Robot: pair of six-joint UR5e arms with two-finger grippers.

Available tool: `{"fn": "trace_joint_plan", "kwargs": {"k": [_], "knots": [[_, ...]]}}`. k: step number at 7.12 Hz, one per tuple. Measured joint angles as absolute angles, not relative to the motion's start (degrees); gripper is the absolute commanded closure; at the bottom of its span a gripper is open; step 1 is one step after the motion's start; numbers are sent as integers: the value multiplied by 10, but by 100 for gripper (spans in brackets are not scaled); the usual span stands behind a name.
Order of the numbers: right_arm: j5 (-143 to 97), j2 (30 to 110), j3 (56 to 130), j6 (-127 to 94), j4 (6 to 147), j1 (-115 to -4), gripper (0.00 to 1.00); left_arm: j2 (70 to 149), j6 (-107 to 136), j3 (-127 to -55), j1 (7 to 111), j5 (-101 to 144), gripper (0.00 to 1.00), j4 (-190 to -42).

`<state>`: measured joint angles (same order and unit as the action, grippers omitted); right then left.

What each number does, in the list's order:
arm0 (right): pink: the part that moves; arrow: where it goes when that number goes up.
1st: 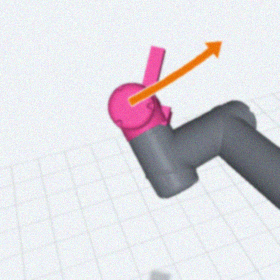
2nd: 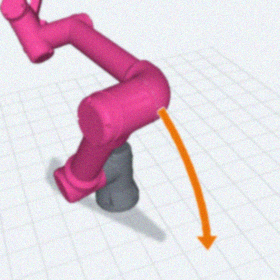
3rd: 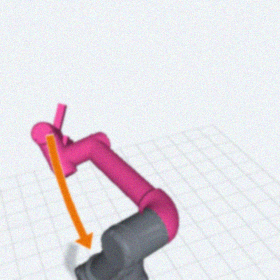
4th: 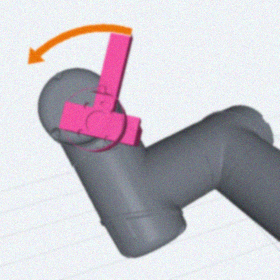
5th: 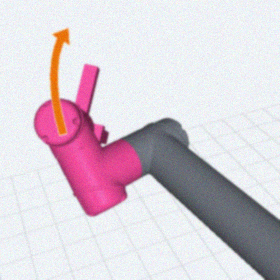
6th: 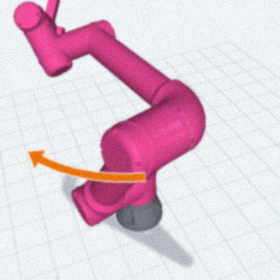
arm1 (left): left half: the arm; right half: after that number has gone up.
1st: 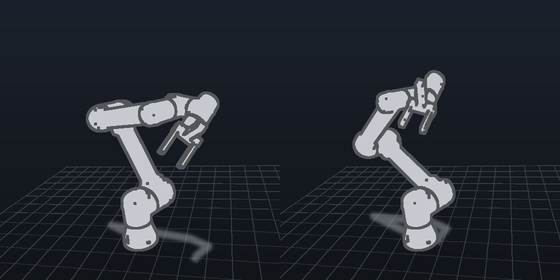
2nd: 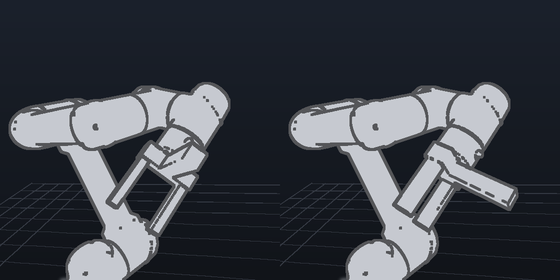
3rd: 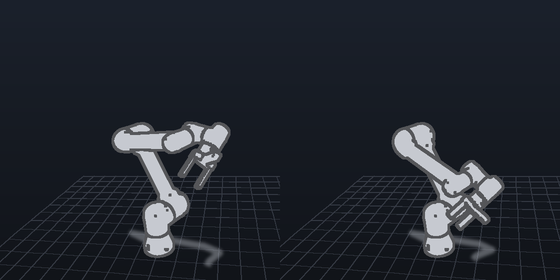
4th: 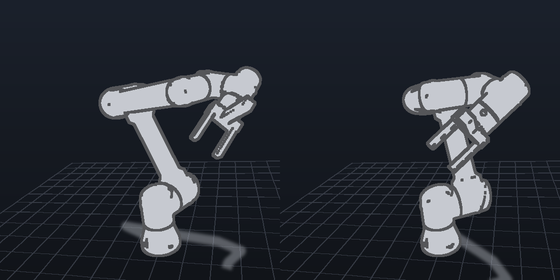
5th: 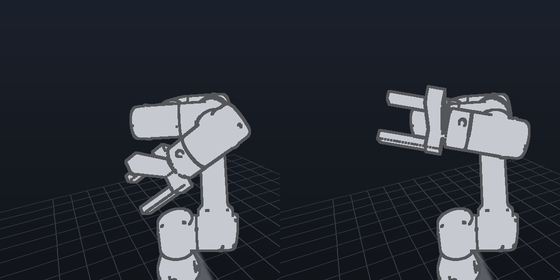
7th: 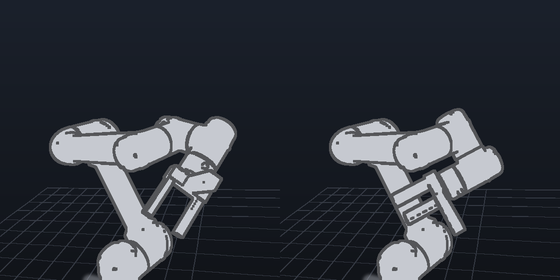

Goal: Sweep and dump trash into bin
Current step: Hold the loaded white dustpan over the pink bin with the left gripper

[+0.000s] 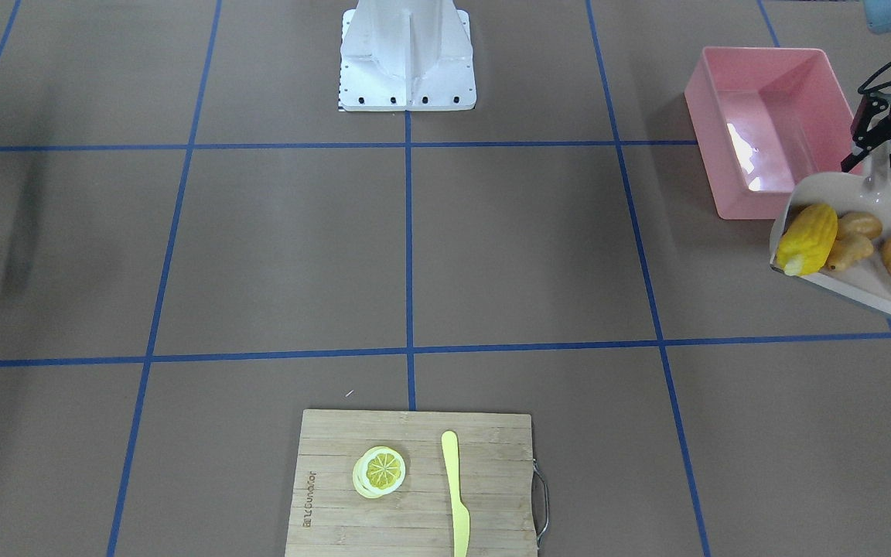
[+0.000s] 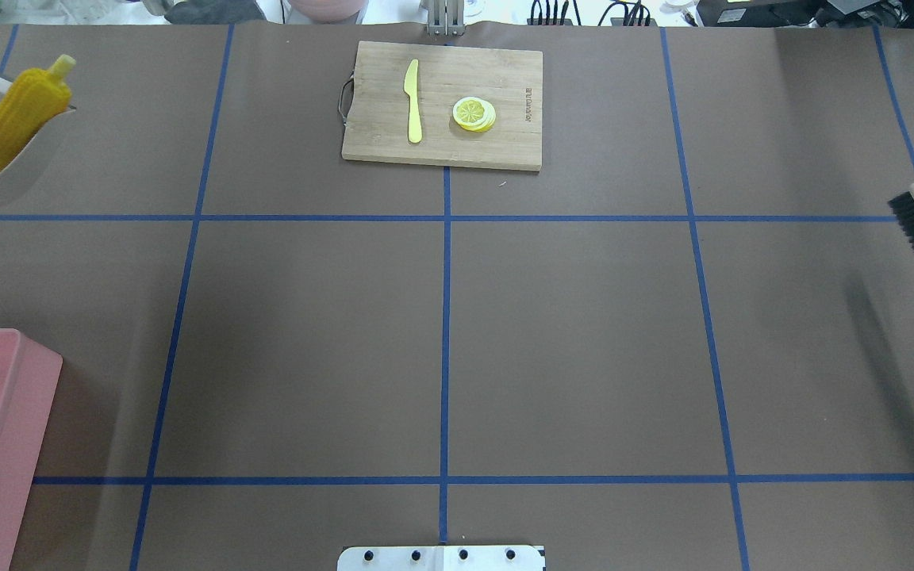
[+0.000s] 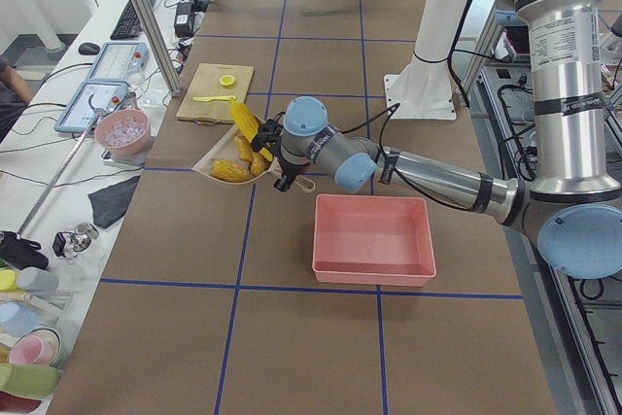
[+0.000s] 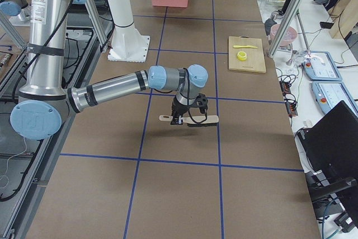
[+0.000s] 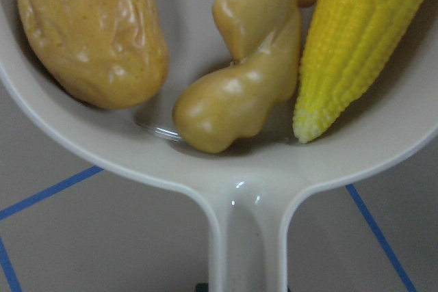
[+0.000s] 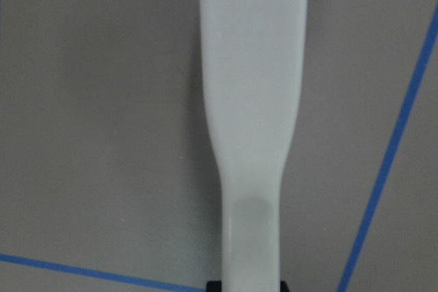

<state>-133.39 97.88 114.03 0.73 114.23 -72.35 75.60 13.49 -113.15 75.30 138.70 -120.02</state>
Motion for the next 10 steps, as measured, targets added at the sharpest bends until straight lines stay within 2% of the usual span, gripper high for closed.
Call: {"fn": "trace_joint_plan", "kwargs": {"k": [3, 5, 10], "knots": [[-1344, 966, 1116, -80, 1129, -700, 100, 659, 173, -1146, 765, 1378, 100, -1298], [-1351, 942, 1114, -150, 1095, -660, 100, 604, 179, -1190, 764, 1348, 100, -1306], [-1375, 939, 1059, -184, 979, -624, 100, 558, 180, -1290, 765, 1341, 100, -1165]]}}
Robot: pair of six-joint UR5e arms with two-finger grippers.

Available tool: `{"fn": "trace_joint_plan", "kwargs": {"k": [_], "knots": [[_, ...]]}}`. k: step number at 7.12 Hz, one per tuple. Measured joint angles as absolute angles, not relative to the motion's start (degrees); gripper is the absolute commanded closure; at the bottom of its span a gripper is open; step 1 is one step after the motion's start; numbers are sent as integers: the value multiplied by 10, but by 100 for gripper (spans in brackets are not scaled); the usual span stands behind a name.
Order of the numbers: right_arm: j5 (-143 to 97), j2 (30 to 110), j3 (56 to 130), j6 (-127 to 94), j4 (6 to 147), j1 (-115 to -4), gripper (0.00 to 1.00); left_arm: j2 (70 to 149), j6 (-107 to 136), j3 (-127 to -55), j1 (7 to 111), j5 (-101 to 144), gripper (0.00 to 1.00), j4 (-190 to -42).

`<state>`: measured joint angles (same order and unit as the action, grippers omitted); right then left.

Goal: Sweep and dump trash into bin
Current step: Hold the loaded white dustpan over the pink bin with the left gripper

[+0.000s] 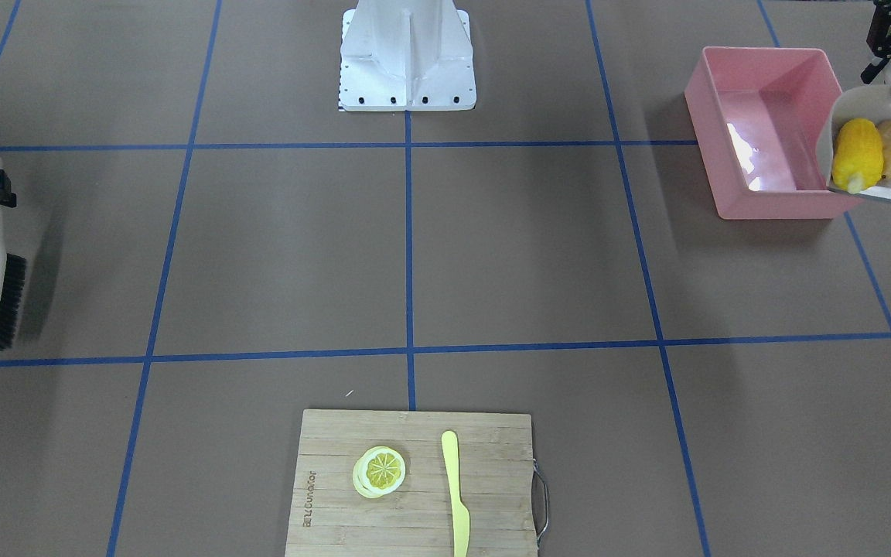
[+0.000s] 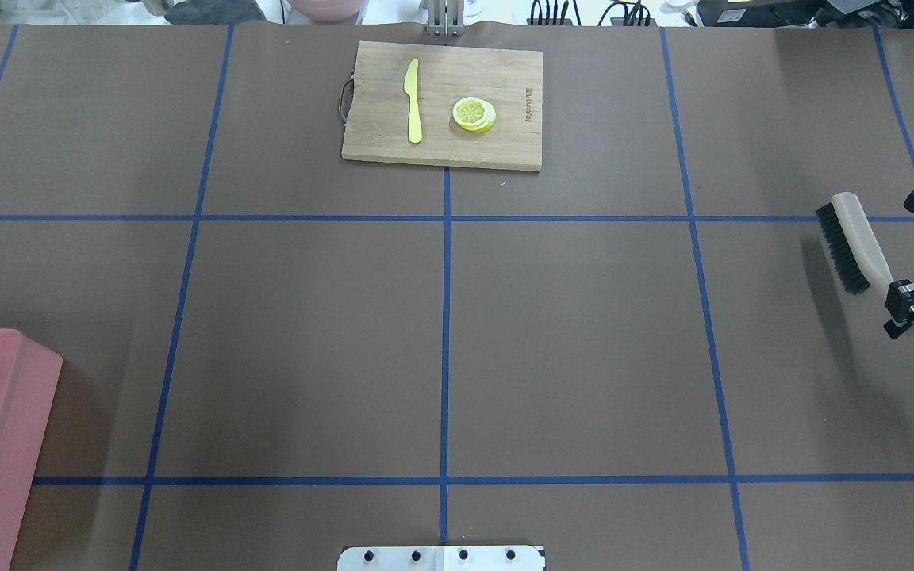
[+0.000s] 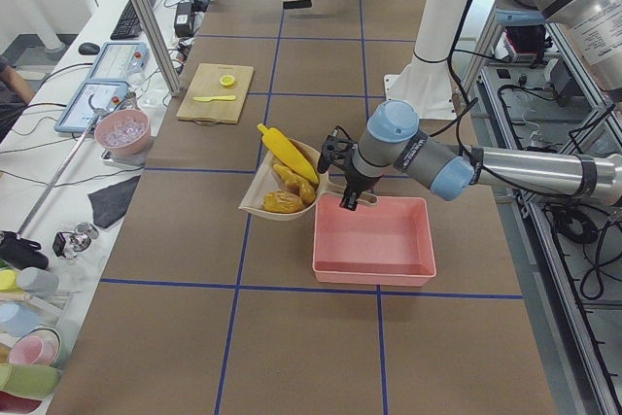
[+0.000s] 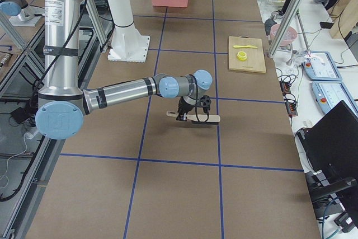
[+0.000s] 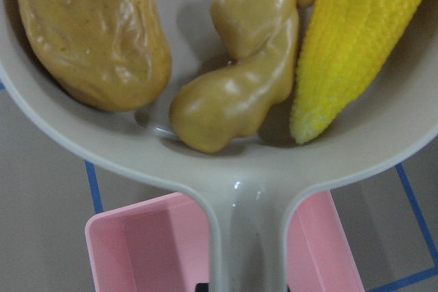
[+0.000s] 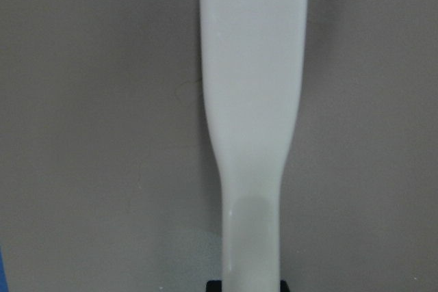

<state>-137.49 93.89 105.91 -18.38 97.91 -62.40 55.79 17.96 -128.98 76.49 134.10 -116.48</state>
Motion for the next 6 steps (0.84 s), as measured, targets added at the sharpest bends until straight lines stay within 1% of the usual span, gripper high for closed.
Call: {"fn": "trace_joint_plan", "kwargs": {"k": [3, 4, 6], "knots": [[-1375, 939, 1054, -188, 975, -617, 100, 528, 167, -1315, 771, 1354, 100, -1121], [-1374, 937, 1051, -187, 975, -616, 97, 518, 164, -1314, 775, 1361, 100, -1122], [-1374, 931, 1040, -187, 974, -614, 96, 518, 155, -1324, 792, 1367, 100, -1084]]}}
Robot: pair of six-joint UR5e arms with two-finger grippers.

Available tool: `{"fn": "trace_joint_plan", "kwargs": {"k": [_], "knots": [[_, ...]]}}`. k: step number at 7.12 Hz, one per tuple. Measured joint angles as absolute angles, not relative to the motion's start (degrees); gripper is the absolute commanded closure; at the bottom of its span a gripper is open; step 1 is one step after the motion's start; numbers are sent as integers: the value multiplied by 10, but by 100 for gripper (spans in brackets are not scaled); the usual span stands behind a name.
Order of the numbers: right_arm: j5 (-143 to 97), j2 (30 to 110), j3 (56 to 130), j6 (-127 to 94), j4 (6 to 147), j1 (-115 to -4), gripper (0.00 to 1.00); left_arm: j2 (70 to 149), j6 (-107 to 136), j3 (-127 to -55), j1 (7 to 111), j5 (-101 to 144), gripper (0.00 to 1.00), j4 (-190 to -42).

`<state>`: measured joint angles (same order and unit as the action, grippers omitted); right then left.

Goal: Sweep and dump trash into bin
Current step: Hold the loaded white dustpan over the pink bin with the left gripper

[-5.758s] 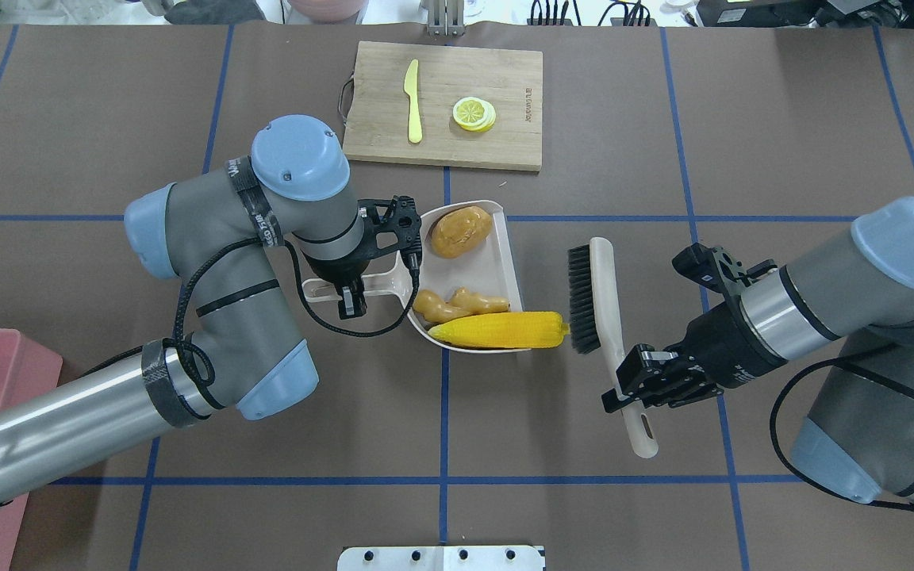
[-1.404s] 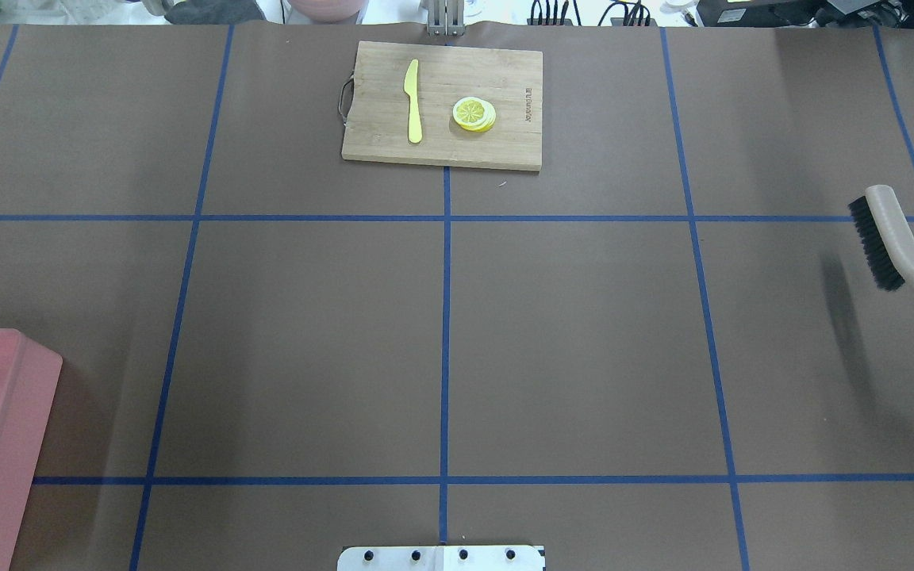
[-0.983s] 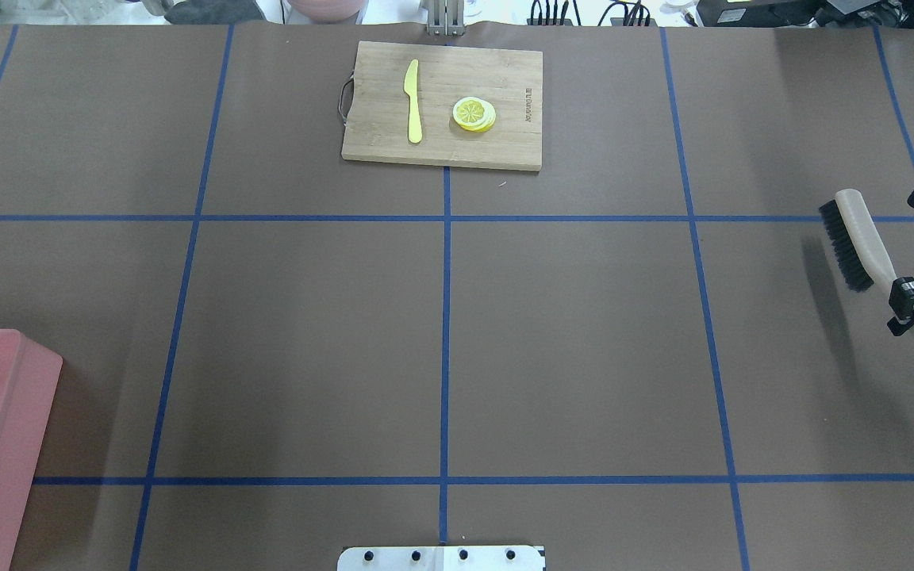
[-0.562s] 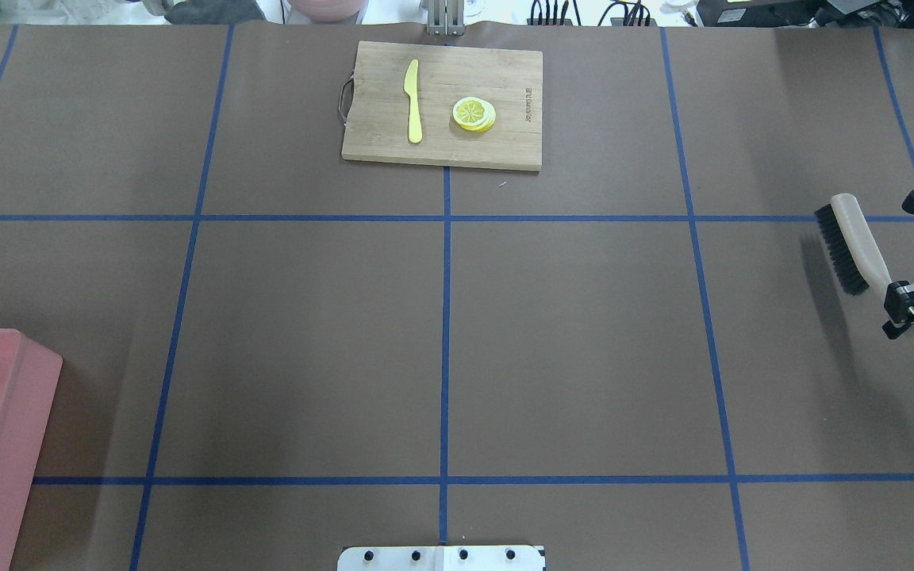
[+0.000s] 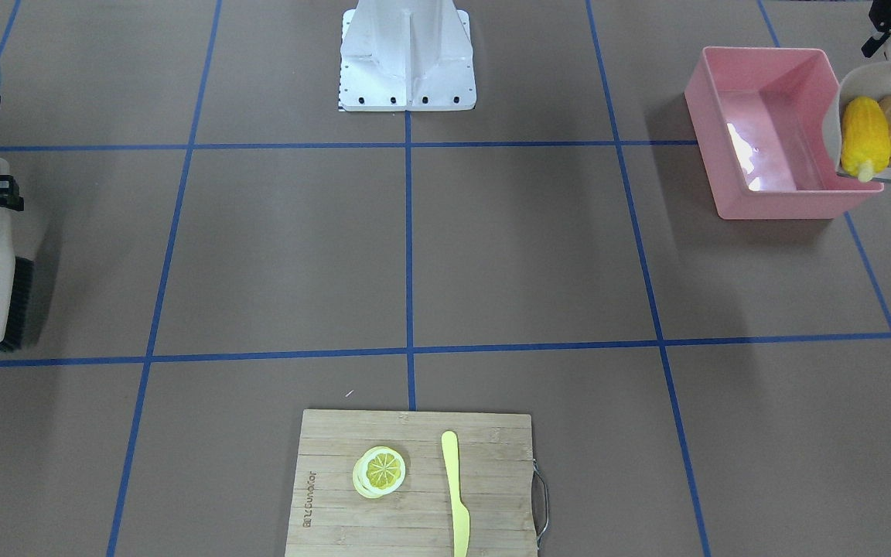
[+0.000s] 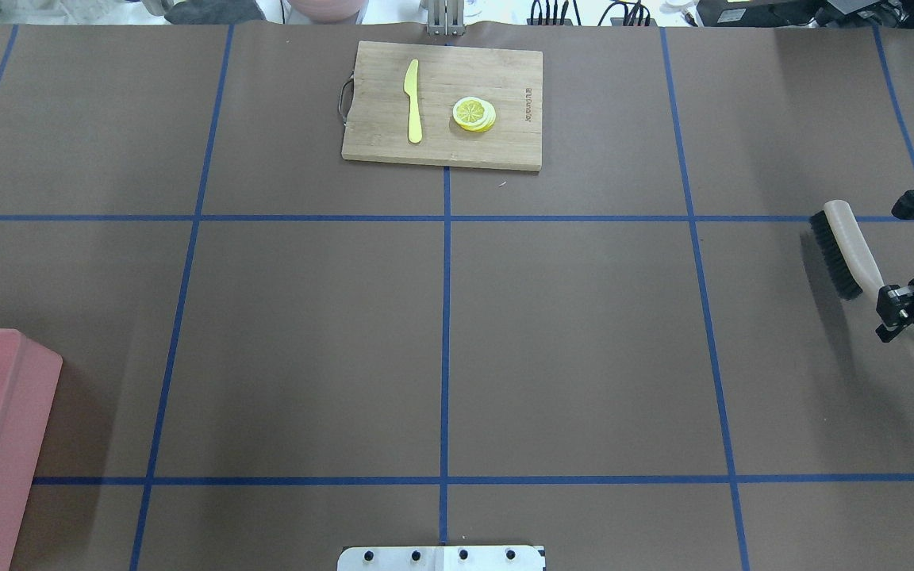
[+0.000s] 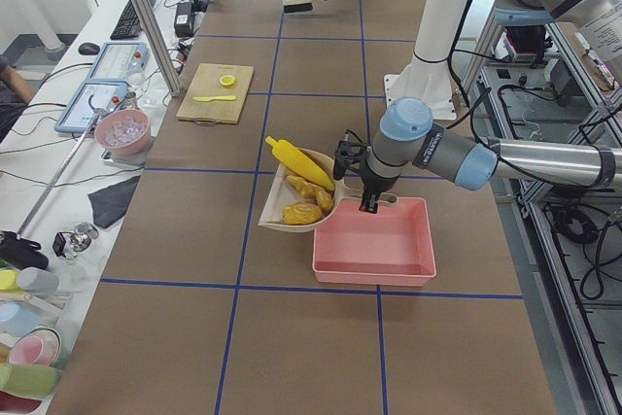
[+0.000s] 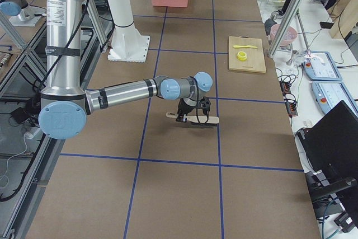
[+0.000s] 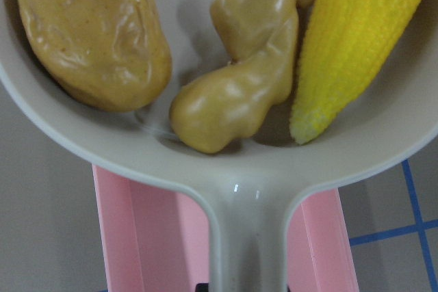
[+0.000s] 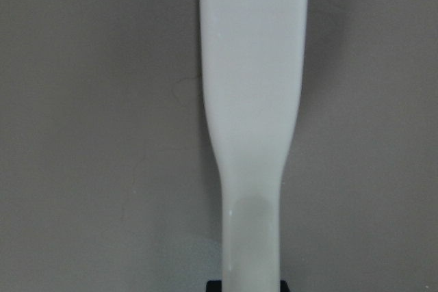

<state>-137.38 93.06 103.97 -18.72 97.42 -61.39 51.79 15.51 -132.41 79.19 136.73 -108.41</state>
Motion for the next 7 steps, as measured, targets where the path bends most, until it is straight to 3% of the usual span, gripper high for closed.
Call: {"fn": "trace_joint_plan", "kwargs": {"k": [7], "knots": [[-1373, 885, 992, -188, 974, -613, 90, 515, 10, -1370, 812, 1350, 100, -930]]}}
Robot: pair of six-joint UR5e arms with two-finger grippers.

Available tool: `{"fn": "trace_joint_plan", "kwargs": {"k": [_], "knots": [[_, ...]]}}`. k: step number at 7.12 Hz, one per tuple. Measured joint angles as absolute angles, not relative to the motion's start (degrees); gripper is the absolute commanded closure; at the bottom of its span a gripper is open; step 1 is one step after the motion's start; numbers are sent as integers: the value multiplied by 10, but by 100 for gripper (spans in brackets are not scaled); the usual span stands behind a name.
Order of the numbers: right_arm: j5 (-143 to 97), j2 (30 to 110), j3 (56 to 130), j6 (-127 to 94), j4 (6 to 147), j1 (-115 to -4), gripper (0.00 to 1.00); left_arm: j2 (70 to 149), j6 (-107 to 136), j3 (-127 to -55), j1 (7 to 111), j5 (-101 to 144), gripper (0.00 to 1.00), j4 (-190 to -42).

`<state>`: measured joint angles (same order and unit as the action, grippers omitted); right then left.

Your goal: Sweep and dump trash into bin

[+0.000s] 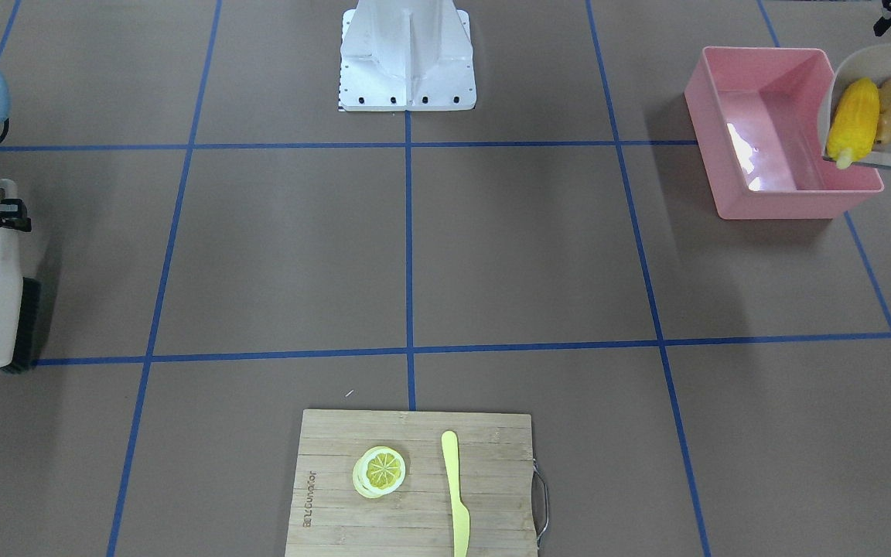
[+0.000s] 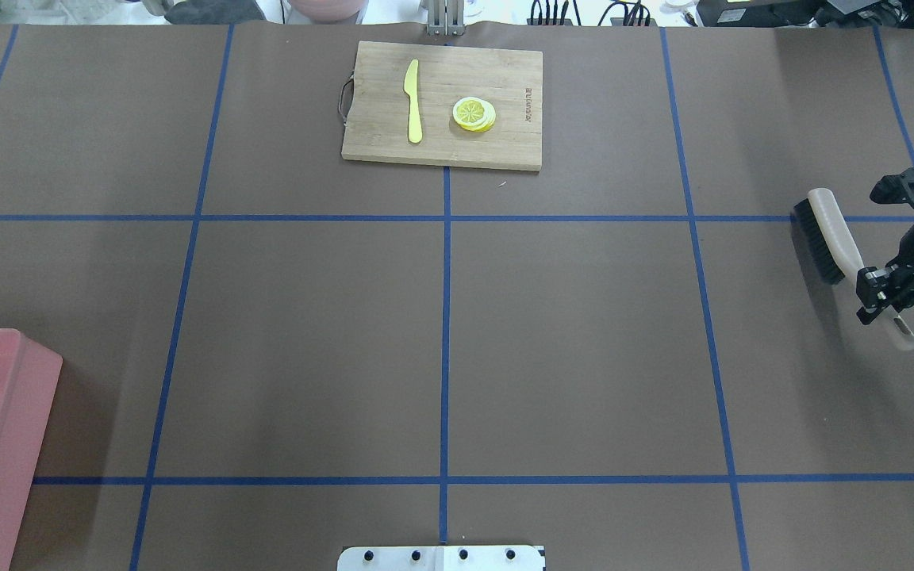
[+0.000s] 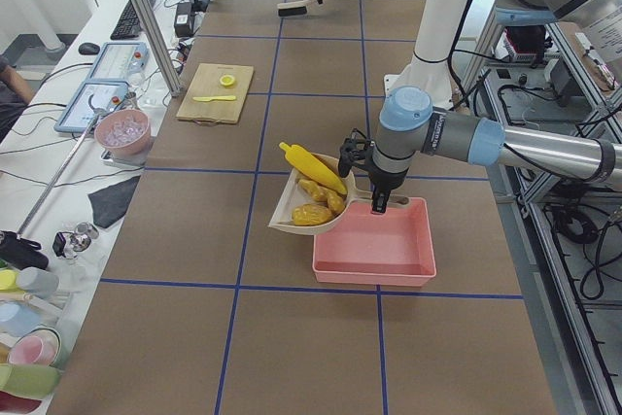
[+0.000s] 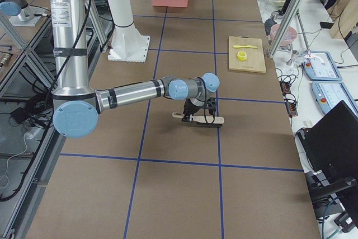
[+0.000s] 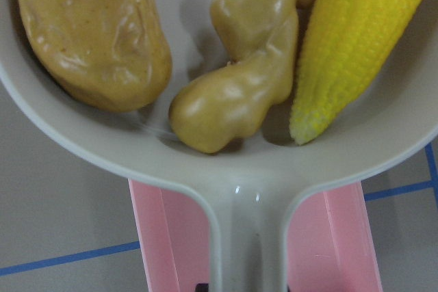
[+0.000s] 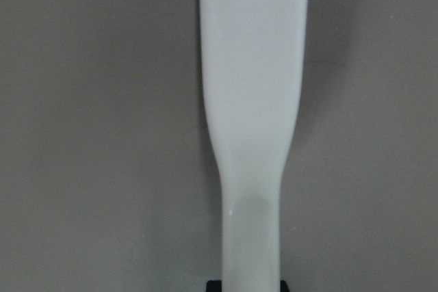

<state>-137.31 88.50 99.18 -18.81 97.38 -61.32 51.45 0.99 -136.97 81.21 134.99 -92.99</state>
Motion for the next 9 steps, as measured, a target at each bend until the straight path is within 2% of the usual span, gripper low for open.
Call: {"fn": "trace_joint_plan", "kwargs": {"k": [2, 3, 4, 7, 8, 9], "knots": [[-1373, 872, 976, -188, 974, -613, 88, 511, -42, -1378, 812, 1339, 100, -901], [-1373, 866, 971, -188, 974, -613, 58, 511, -76, -1381, 812, 1334, 100, -887], [-1373, 862, 968, -188, 974, -612, 52, 510, -108, -1382, 813, 1326, 100, -881], [-1373, 860, 968, -188, 974, -612, 51, 485, -176, -1381, 824, 1321, 100, -882], [-1373, 860, 968, -188, 974, -612, 44, 472, -201, -1379, 835, 1321, 100, -883], [-1373, 860, 968, -188, 974, -612, 0, 459, -222, -1377, 847, 1323, 100, -884]]}}
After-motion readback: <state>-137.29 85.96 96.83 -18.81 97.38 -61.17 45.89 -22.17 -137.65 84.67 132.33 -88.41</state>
